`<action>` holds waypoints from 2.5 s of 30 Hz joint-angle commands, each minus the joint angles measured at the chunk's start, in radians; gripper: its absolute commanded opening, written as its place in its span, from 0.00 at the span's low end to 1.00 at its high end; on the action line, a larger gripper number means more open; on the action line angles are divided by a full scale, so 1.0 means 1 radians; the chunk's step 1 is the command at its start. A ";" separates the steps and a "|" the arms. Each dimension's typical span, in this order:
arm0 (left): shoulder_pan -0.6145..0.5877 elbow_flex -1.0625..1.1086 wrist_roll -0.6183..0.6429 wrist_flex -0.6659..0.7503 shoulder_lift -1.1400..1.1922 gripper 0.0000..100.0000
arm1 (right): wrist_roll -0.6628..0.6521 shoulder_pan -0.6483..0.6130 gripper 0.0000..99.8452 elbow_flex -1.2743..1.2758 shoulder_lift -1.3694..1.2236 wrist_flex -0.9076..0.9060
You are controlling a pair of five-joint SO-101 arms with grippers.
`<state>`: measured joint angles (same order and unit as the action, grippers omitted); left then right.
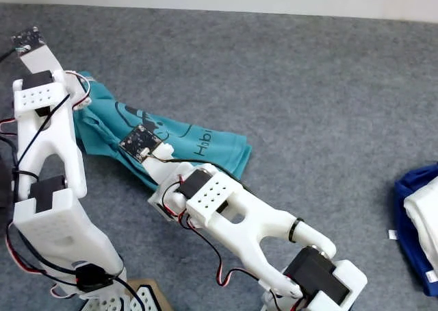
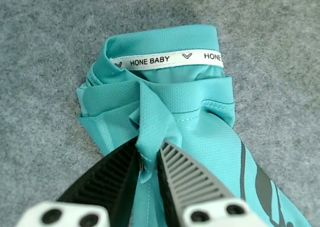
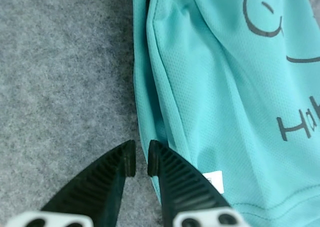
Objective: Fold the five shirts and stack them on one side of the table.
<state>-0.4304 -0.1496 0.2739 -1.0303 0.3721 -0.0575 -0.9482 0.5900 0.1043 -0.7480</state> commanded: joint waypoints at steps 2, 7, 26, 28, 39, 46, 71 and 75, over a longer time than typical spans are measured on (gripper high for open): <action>0.019 -0.077 0.009 -0.002 -0.022 0.01 | -0.014 -0.007 0.06 -0.012 0.004 0.015; 0.035 -0.131 0.009 -0.057 -0.022 0.01 | -0.014 -0.007 0.06 -0.012 0.004 0.015; 0.033 -0.271 0.002 -0.402 -0.019 0.01 | -0.014 -0.005 0.06 -0.010 0.004 0.015; 0.033 -0.274 0.002 -0.396 -0.019 0.01 | -0.014 -0.005 0.06 -0.010 0.004 0.015; 0.039 -0.231 -0.052 -0.181 0.039 0.01 | -0.014 -0.005 0.06 -0.010 0.004 0.015; 0.073 -0.229 -0.052 -0.160 0.056 0.10 | -0.014 -0.007 0.06 -0.010 0.004 0.015; -0.018 -0.252 -0.058 -0.427 -0.004 0.34 | -0.014 -0.007 0.06 -0.008 0.002 0.015; -0.137 -0.205 -0.155 -0.445 -0.015 0.34 | -0.014 -0.007 0.06 -0.008 0.002 0.015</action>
<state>-0.4841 -0.3659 0.1818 -1.4584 0.4396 -0.0575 -0.9482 0.5900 0.1043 -0.7480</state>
